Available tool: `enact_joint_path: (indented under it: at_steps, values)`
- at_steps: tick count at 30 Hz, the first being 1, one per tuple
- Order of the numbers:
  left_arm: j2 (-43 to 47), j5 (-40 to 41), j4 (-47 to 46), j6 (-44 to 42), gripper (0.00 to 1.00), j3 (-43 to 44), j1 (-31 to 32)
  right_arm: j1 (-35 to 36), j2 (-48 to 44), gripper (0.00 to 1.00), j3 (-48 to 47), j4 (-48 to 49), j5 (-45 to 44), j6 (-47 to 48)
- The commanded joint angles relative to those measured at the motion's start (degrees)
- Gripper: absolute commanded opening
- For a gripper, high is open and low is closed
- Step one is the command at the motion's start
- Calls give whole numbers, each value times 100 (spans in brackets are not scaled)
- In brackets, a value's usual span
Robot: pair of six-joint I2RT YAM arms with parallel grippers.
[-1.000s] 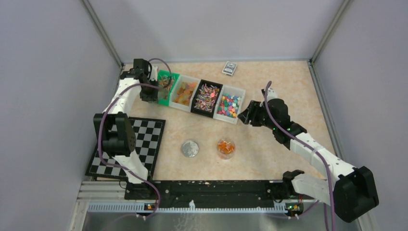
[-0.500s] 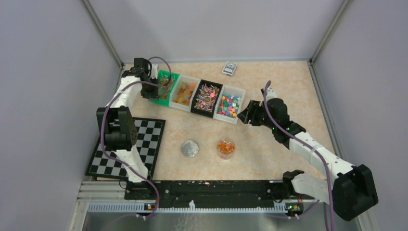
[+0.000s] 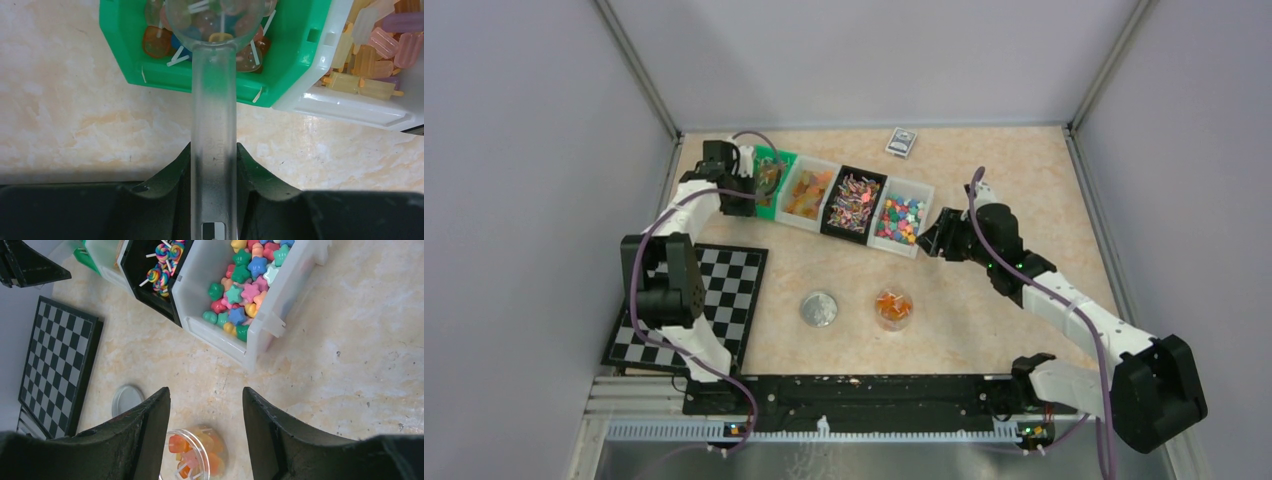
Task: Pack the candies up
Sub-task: Scoop the fake candies from the storage box.
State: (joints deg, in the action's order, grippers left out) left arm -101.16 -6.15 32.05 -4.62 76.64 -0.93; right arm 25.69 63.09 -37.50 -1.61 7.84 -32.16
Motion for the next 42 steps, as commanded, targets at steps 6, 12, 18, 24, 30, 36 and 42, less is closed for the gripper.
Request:
enact_joint_path:
  at_steps: [6, 12, 18, 24, 30, 36, 42]
  values:
    - [1038, -229, -429, 136, 0, -434, -34, -21, -58, 54, -79, 174, 4, 31]
    - [1829, -191, -824, 176, 0, -1043, -34, -20, -31, 54, -270, 51, -179, 266]
    - [2284, -225, -741, 199, 0, -1266, -34, -18, -77, 55, -544, -244, -307, 484]
    - [3123, -503, -956, 276, 0, -1675, -34, -21, -198, 55, -641, -345, -412, 560]
    - [4263, -923, -1742, 152, 0, -2560, -30, -20, -209, 55, -675, -358, -360, 536]
    - [4963, -1191, -2153, 185, 0, -2991, -26, -20, -201, 55, -778, -392, -357, 516]
    - [4953, -1653, -1989, 389, 0, -2837, -23, -20, -238, 55, -763, -446, -348, 479]
